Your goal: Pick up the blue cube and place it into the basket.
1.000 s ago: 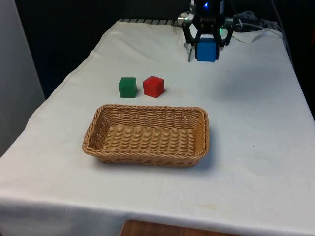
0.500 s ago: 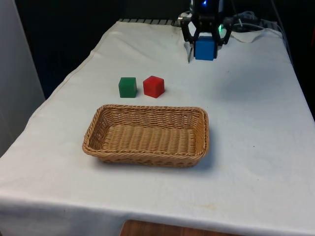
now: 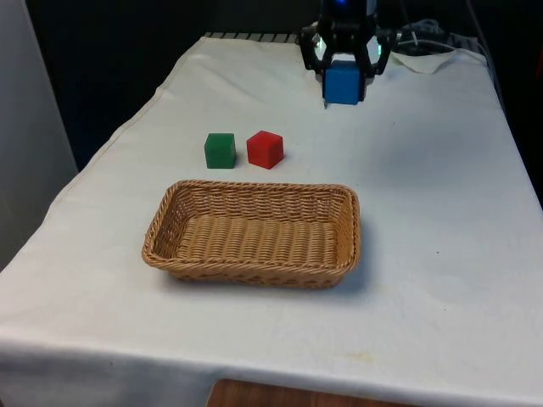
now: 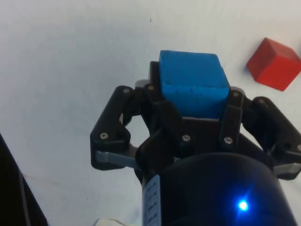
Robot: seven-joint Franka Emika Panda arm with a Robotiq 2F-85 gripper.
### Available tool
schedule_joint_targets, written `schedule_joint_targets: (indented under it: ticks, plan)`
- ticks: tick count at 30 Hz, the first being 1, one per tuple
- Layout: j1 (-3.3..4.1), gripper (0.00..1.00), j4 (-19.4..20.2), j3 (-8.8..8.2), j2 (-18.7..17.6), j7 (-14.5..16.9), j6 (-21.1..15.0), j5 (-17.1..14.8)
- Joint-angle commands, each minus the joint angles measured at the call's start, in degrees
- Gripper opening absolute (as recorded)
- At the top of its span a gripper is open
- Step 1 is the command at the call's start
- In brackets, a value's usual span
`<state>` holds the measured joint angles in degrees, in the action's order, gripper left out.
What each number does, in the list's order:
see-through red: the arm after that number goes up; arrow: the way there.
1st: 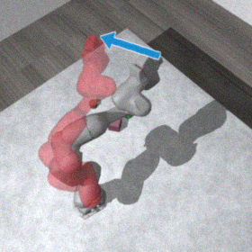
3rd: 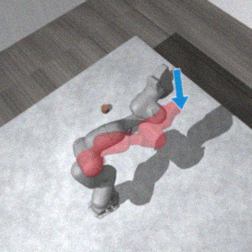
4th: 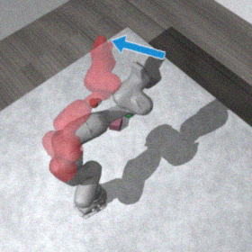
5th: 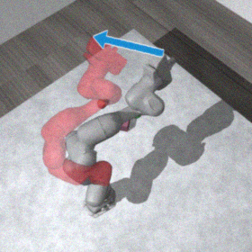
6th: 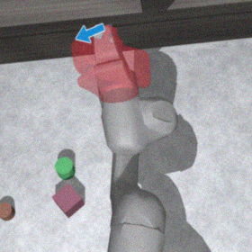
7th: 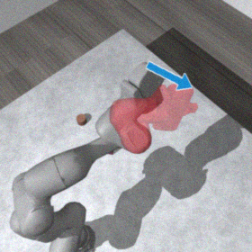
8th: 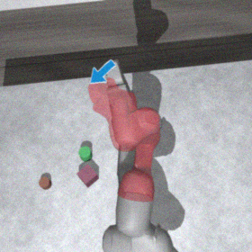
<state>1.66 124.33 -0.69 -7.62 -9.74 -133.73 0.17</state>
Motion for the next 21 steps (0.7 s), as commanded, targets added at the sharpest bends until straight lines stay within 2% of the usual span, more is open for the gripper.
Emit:
schedule_joint_targets:
  ticks: [1,9,10,18,19,20,21]
  plan:
    - [-0.11,0.01,-1.3,-0.06,-0.9,0.4,0.7,-0.2]
    - [-0.34,0.01,-7.6,-0.97,-5.0,1.4,2.7,-0.2]
    - [-0.17,0.01,-7.2,-1.09,-4.8,1.0,2.1,0.0]
    - [-0.40,0.01,-14.3,-2.23,-9.8,2.5,4.4,-0.3]
    - [-0.17,0.01,-13.4,-2.29,-9.2,2.0,3.6,0.0]
    - [-0.46,0.01,-15.1,-2.41,-10.3,2.6,4.6,-0.3]
    - [-0.46,0.01,-15.1,-2.41,-10.3,2.6,4.6,-0.3]
